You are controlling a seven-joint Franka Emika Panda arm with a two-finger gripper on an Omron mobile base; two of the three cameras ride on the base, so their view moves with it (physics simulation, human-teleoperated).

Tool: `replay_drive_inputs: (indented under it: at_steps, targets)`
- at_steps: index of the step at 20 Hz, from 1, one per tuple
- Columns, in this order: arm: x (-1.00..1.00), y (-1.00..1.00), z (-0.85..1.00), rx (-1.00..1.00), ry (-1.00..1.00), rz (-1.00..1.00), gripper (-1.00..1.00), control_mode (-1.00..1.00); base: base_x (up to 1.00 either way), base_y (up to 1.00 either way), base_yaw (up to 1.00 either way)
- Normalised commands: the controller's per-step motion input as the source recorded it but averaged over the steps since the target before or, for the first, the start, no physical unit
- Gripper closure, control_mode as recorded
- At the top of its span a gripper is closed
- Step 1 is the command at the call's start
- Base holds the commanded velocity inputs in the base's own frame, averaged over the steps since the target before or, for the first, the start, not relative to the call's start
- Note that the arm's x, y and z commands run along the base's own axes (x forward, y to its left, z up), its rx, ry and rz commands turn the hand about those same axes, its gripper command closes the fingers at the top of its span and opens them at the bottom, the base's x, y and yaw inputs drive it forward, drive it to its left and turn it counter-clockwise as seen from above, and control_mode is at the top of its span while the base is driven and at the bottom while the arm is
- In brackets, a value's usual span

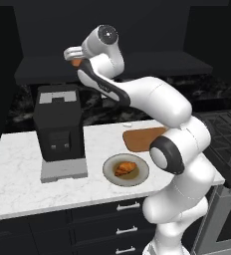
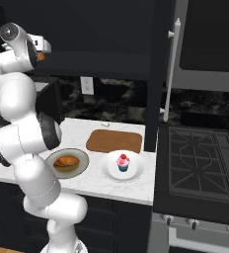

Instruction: From the different types of pastries on the counter, select a croissant and place it on the cutting board. Then retrieve a jar of jam from the cabinet and place it alongside the croissant on the cutting board.

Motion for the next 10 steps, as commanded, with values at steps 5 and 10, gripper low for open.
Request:
replay_drive_inputs:
  at_steps: [5,10]
  targets:
    - [0.08,0.18,0.00,0.00,0.00,0.00,-1.00,-1.00,0.00,0.00,0.00]
    - [0.12,0.00,-0.06,0.00,0.00,0.00,-1.00,-1.00,0.00,0.00,0.00]
